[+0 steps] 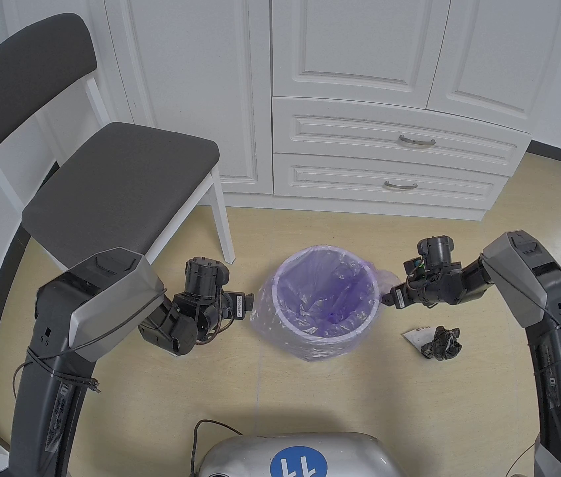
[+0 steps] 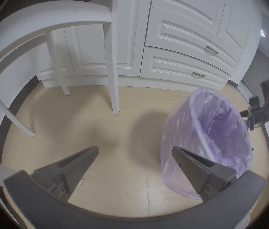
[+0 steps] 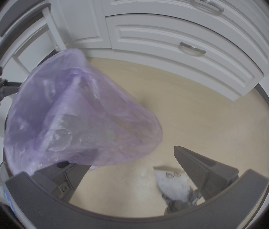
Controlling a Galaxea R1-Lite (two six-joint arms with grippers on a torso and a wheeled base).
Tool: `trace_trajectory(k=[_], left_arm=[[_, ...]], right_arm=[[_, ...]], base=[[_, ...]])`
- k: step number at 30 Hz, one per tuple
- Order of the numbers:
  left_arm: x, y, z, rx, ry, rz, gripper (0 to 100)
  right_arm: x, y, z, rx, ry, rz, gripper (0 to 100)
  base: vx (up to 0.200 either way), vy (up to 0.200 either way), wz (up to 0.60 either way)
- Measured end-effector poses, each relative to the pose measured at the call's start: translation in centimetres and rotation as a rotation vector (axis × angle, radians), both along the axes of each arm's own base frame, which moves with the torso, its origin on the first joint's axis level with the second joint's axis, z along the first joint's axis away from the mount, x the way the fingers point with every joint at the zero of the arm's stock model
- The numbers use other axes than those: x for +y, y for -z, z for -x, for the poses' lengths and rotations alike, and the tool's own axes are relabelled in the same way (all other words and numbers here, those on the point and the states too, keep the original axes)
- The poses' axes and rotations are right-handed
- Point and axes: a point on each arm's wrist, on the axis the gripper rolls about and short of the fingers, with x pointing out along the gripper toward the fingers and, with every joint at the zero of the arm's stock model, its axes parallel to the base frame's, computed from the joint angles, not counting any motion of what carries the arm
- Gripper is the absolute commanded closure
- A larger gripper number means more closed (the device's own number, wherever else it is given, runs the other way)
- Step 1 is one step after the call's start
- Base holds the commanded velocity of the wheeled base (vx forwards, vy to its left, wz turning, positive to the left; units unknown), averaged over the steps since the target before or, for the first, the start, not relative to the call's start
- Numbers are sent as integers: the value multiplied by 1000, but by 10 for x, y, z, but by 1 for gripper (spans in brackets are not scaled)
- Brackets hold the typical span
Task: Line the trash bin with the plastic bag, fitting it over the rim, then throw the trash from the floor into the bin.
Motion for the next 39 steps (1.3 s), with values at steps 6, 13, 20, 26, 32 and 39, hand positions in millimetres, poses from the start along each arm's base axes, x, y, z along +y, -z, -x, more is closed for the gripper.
trace_trajectory(k=[6,13,20,26,32,39], left_arm=[[1,-2,1,-22,6,-6,0],[-6,10,6,-49,27,0,0],[-14,27,9,-25,60,2,0],[-24,26,-8,-26,86,6,0],[-36,19,-38,-27,100,-2,0],[-43,36,-55,65,118,-41,0]], right_arm=[[3,35,-27,-3,24,17,0],[8,78,-31,31,3,-53,0],[1,74,-31,36,21,-63,0],[-22,42,-19,53,26,-47,0],[-46,8,-14,22,52,-49,0],[-60,-15,-22,-44,99,-85,0]], base=[[0,0,0],[0,0,0],[0,0,0],[0,0,0],[0,0,0],[0,0,0]])
